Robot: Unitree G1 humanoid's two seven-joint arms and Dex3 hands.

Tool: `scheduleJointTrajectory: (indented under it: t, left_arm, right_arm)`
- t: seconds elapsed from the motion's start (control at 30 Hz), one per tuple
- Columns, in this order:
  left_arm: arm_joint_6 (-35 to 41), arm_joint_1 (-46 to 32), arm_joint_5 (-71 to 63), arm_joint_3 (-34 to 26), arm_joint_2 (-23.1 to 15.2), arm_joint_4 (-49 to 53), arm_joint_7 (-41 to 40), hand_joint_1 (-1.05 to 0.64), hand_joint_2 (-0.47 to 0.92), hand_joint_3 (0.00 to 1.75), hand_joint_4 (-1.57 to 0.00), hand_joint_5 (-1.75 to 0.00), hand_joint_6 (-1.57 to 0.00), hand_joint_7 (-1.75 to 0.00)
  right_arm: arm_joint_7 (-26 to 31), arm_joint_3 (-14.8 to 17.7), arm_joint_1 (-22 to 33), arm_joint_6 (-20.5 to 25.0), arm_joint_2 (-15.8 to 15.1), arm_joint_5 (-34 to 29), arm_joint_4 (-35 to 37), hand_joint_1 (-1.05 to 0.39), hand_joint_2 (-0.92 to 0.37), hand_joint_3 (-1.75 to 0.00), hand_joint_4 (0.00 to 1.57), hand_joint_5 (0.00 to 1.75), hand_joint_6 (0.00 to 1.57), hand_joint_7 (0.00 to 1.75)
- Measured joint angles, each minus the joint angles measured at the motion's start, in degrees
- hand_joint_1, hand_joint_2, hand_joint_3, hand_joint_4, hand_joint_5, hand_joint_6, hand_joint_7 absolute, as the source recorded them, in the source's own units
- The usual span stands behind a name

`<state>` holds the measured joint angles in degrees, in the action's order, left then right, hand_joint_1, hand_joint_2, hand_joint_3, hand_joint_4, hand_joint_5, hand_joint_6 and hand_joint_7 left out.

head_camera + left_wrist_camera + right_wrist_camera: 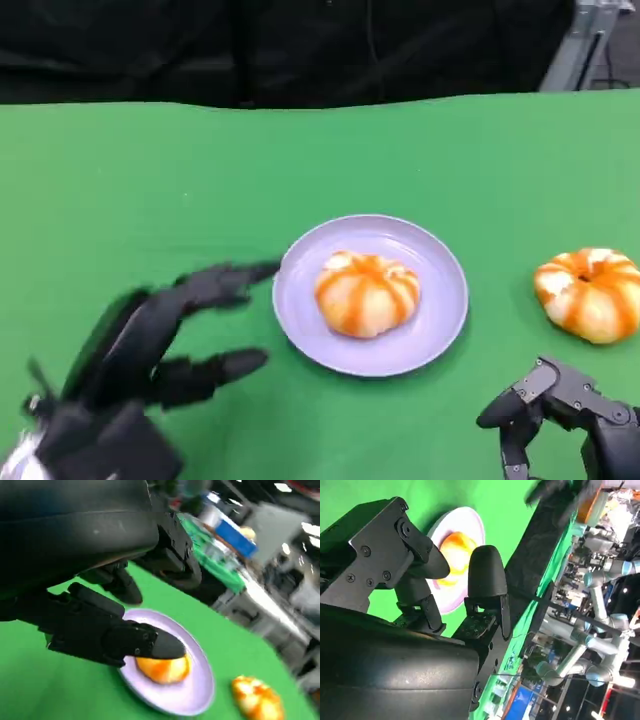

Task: Grasp the bread from the table and place it into the plate.

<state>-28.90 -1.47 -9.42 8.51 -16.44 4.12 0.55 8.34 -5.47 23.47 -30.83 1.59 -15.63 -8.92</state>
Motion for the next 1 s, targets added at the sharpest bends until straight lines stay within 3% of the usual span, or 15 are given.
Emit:
scheduleJointTrajectory:
  t: [0.07,0.13,0.23,0.37,0.67,1.0]
  left_arm:
    - [-0.77,-1.7,2.66,-0.87,1.8,0.0,0.2,0.02,0.7,0.73,-0.82,-1.17,-0.92,-0.72]
    - [-1.14,-2.92,4.38,-1.64,2.82,-0.01,0.72,0.08,0.53,1.11,-0.85,-1.35,-0.86,-1.05]
    - [-0.75,-5.28,5.15,-2.25,3.97,-0.43,0.72,0.12,0.44,1.3,-0.85,-1.56,-0.81,-1.31]
    - [0.72,-7.72,5.87,-2.63,5.63,-0.65,0.77,0.14,0.45,1.29,-0.78,-1.65,-0.76,-1.39]
    - [1.69,-7.93,12.31,-4.26,9.68,0.91,4.5,0.02,0.6,1.0,-0.69,-1.64,-0.69,-1.39]
    - [2.28,-7.39,14.61,-5.53,11.41,2.14,7.41,0.04,0.59,1.03,-0.71,-1.64,-0.73,-1.34]
  right_arm:
    - [-0.01,0.0,0.06,0.0,0.0,0.01,-0.11,0.08,-0.35,-1.35,0.82,1.66,0.78,1.32]
    - [-0.01,0.04,0.19,0.0,-0.02,0.01,-0.12,0.09,-0.35,-1.35,0.82,1.66,0.78,1.32]
    - [-0.05,0.22,0.33,0.0,-0.09,0.15,-0.13,0.08,-0.36,-1.33,0.81,1.65,0.78,1.31]
    - [-0.33,0.34,0.5,0.02,-0.29,0.15,-0.75,0.08,-0.38,-1.3,0.81,1.65,0.78,1.3]
    - [-1.17,0.64,0.83,-0.04,-1.34,1.83,-0.7,0.07,-0.39,-1.28,0.8,1.65,0.78,1.31]
    - [-1.15,0.71,0.58,-0.5,-1.61,1.79,-0.46,0.08,-0.37,-1.3,0.82,1.65,0.79,1.3]
